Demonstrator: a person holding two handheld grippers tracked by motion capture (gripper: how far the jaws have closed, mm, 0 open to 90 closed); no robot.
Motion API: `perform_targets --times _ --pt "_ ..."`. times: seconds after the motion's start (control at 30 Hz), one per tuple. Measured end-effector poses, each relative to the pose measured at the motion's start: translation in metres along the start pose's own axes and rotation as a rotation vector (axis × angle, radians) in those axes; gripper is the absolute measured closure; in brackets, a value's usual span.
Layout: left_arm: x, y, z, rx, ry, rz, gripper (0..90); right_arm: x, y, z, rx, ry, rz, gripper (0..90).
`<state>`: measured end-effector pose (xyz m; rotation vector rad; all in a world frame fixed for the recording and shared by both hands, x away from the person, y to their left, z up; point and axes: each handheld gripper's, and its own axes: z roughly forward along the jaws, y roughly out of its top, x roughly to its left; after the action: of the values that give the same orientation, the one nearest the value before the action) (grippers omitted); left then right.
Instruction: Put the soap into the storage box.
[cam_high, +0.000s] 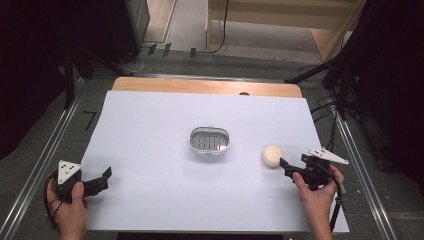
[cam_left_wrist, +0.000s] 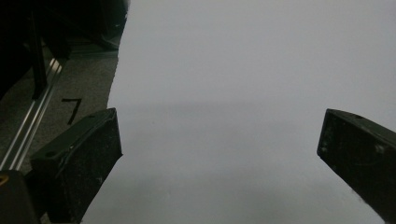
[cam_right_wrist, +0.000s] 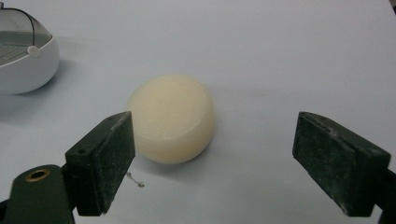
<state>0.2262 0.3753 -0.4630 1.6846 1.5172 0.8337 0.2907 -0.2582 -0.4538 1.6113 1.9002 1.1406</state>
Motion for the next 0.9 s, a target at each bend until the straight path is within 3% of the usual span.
perform_targets --times 0.5,0.9 --pt "0.000 0.000 0.000 -0.005 -0.005 -0.002 0.3 0.014 0.007 0.018 0.026 0.019 -0.014 14.0" --pt "0.000 0.000 0.000 -0.003 -0.005 -0.001 0.3 0.022 0.005 0.031 0.053 0.008 -0.008 14.0"
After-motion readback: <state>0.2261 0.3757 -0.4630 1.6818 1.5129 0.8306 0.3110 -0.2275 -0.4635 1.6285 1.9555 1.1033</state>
